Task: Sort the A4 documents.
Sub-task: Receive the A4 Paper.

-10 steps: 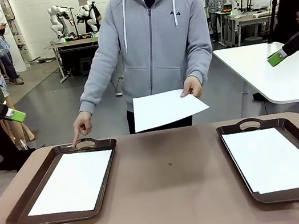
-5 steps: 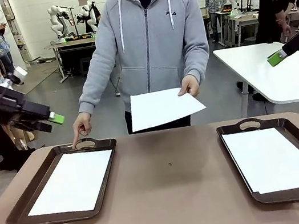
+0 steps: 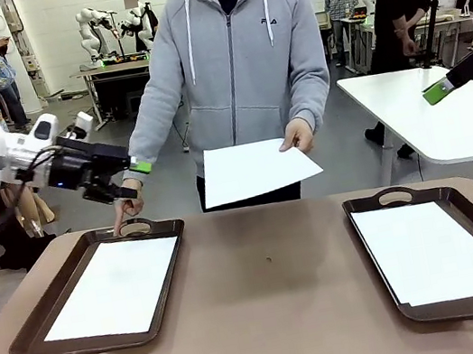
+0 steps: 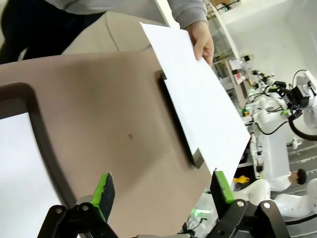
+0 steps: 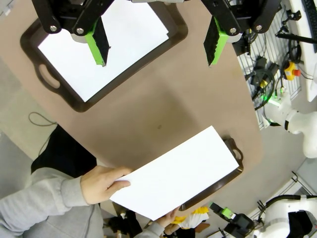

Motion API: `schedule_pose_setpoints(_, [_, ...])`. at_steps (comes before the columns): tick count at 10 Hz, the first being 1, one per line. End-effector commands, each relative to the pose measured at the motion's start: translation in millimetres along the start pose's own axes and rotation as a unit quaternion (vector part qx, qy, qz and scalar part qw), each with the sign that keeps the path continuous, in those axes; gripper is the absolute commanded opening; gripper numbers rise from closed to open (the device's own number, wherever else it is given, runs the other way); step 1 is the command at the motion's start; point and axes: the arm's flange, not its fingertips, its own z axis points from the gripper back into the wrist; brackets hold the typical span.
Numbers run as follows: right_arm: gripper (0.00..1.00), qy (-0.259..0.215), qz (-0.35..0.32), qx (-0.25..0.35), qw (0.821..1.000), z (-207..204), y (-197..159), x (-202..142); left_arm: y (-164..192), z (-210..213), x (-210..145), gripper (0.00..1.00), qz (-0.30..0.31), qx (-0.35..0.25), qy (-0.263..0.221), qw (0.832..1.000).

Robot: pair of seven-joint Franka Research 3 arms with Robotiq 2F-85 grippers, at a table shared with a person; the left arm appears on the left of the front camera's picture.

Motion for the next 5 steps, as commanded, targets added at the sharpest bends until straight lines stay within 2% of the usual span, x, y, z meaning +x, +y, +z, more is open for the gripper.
schedule_pose_setpoints(1, [1.0, -0.005, 0.004, 0.006, 1.0, 0, 1, -1, 4, -21, 19, 1.0, 0.021, -0.03, 0.009, 0.999])
schedule_pose_setpoints(3, [1.0, -0.005, 0.004, 0.006, 1.0, 0, 1, -1, 10, -50, 33, 1.0, 0.034, -0.043, 0.013, 0.998])
schedule_pose_setpoints(5, [1.0, -0.005, 0.004, 0.006, 1.0, 0, 1, -1, 13, -73, 43, 1.0, 0.053, -0.082, 0.011, 0.995])
